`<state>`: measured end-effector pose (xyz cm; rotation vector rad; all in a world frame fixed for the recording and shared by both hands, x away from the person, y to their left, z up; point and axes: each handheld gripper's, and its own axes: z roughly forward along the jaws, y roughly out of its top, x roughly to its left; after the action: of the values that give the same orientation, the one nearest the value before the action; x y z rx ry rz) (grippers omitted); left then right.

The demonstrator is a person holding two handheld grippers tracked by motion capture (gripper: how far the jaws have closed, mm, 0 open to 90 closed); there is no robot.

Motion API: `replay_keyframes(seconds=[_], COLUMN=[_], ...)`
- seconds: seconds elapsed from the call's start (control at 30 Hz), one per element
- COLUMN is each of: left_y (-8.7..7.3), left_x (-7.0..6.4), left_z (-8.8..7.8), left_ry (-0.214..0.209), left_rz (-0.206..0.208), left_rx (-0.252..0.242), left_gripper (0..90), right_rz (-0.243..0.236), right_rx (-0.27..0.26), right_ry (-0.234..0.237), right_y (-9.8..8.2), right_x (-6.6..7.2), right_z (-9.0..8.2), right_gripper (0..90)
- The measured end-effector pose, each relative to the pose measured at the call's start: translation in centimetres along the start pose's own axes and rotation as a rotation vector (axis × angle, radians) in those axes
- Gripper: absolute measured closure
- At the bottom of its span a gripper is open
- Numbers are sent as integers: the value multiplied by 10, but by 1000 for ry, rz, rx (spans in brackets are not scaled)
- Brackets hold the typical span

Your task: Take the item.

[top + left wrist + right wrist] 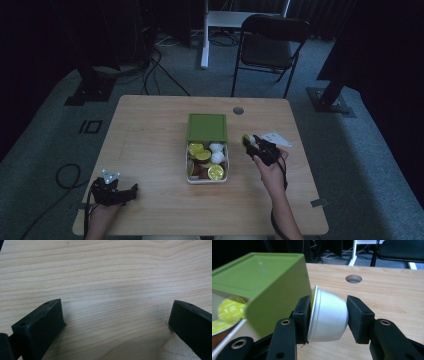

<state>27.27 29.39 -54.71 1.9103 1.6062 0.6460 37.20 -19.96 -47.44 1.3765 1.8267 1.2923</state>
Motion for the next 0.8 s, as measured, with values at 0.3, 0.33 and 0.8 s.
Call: replay_keyframes(seconds=[0.3, 0.33, 0.8], left_y=[0, 0, 0], left_x=[0, 0, 0], left_z=[0, 0, 0], left_ry=[0, 0, 0], left_rz=[0, 0, 0], left_rx=[0, 0, 0], left_gripper=[1, 1, 1], right_rz=[23, 23, 55], right_rx=[28, 33, 85], right_ry=[-14, -17, -50], right_y=[-8, -9, -21], right_x=[-9, -10, -17], right_z=[16, 19, 46], right_gripper=[560, 560, 560])
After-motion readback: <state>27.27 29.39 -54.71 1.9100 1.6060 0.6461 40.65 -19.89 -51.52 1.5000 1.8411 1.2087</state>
